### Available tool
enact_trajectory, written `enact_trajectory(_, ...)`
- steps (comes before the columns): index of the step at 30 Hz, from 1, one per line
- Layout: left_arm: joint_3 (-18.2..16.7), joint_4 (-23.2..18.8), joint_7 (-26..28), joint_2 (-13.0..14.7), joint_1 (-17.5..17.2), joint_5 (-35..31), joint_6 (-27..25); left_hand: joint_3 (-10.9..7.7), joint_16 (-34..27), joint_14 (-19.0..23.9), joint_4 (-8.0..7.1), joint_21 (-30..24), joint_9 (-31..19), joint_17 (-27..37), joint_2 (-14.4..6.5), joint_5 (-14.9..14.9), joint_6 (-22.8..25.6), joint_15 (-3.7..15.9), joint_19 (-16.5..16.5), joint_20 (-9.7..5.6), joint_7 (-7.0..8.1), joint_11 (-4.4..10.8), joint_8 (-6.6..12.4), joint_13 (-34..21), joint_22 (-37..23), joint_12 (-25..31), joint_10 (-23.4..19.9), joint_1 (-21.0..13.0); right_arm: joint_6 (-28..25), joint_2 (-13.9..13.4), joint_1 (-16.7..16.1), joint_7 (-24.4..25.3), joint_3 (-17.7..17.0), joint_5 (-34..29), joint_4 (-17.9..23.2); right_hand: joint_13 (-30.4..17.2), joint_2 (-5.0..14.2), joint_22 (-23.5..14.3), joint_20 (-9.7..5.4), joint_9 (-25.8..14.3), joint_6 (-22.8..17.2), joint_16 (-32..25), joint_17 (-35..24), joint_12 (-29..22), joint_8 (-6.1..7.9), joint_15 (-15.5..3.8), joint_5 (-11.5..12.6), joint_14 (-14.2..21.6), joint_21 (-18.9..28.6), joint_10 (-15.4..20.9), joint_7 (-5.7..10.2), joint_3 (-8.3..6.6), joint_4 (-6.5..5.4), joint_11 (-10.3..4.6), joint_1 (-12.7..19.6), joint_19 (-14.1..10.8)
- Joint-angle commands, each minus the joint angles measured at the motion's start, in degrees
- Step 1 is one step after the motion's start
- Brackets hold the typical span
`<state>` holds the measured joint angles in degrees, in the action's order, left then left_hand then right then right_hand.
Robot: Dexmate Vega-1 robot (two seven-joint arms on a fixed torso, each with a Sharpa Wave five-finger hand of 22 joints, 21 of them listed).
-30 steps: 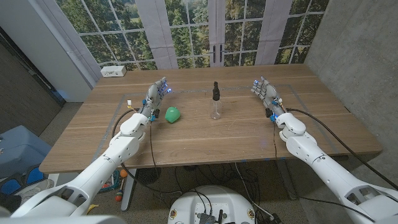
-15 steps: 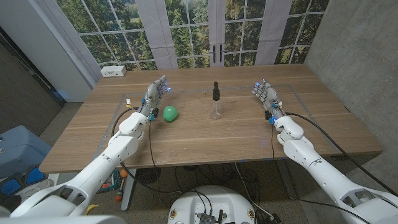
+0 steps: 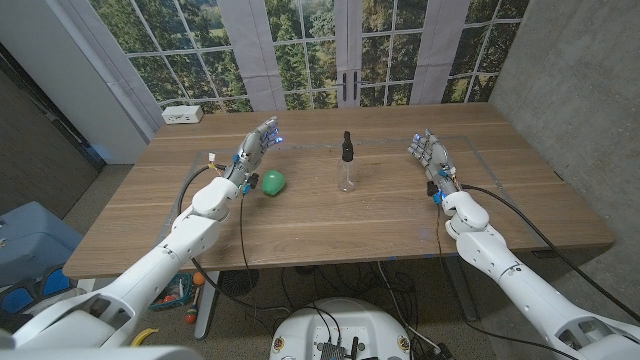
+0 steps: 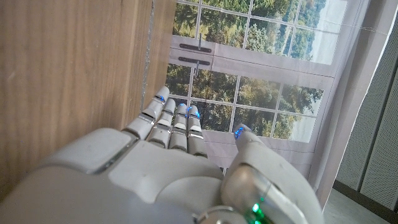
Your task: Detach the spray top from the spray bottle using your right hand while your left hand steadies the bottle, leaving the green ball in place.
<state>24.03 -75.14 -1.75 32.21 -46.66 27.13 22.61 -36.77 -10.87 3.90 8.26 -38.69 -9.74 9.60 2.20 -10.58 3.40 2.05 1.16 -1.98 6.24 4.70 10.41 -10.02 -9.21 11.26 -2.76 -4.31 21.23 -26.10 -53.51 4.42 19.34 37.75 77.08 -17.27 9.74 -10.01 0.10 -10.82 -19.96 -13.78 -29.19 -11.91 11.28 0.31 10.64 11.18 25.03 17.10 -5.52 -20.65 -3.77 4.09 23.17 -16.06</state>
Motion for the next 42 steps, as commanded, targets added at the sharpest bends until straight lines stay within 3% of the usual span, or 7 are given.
enact_trajectory(1,2.3,-0.5,0.0,1.1,1.4,-6.2,1.8,-0.17,-0.4,0.6,0.51,0.2,-0.1,0.2,0.7,0.0,0.3,1.97,-0.5,-1.26,0.26,0.15,0.22,-0.2,-0.2,0.4,-0.6,0.0,0.5,-1.1,-3.7,2.8,-1.1,-0.6,4.1,-0.1,0.16,-0.3,0.57,-0.1,-0.6,-0.4,-0.1,-0.3,0.5,0.2,-0.2,0.5,-0.2,0.5,0.18,-0.12,0.43,-0.03,0.0,-0.3)
enact_trajectory(21,6.6,-2.4,-3.2,2.8,5.1,-12.5,-1.5,-0.01,0.1,0.1,2.13,1.9,-0.2,0.2,2.2,-0.1,-2.1,2.64,-1.1,-1.56,-0.15,0.54,-0.21,-0.3,-0.3,-0.4,0.8,-2.1,2.2,-1.6,-6.7,4.0,-2.8,-0.2,5.9,0.3,0.12,-0.3,0.87,-0.1,-1.2,-0.4,0.2,-0.4,0.51,0.41,-0.3,0.8,-0.5,1.0,0.02,-0.42,1.36,0.18,-0.2,-0.7)
enact_trajectory(26,7.8,-3.2,-3.4,3.4,6.2,-15.1,-2.4,0.07,0.2,0.1,2.48,2.3,-0.3,0.2,3.0,-0.1,-2.3,2.59,-1.7,-0.92,-0.1,0.59,0.04,-0.3,-0.3,-0.4,1.0,-3.1,2.6,-1.7,-7.2,4.1,-3.2,-0.1,6.1,0.4,0.09,-0.3,0.98,-0.1,-1.3,-0.4,0.3,-0.5,0.51,0.53,-0.3,0.8,-0.6,1.2,-0.06,-0.44,1.5,0.28,-0.3,-0.7)
enact_trajectory(33,9.2,-3.9,-3.5,3.8,7.6,-18.5,-3.0,0.69,-0.1,1.3,2.67,3.1,-0.4,0.3,5.7,-0.4,-1.1,2.66,-4.0,-0.1,1.59,0.74,1.01,-0.4,-0.3,-0.1,0.6,-5.8,3.1,-1.8,-8.1,4.7,-3.8,-0.1,6.6,0.6,0.06,-0.3,1.05,-0.2,-1.5,-0.4,0.5,-0.5,0.46,0.64,-0.3,0.9,-0.8,1.3,-0.16,-0.47,1.77,0.37,-0.7,-0.8)
enact_trajectory(42,10.0,-6.5,-2.8,5.3,7.7,-22.3,-4.8,1.8,-0.1,1.8,2.62,3.9,-0.5,0.3,8.0,-1.3,0.1,2.88,-5.2,0.03,2.34,0.88,1.47,-0.5,-0.3,0.1,0.1,-7.8,4.0,-1.7,-9.7,5.7,-4.4,-0.4,7.9,0.7,0.04,-0.3,1.07,-0.2,-1.5,-0.4,0.6,-0.5,0.4,0.53,-0.4,0.9,-1.0,1.3,-0.17,-0.48,1.96,0.5,-1.0,-0.8)
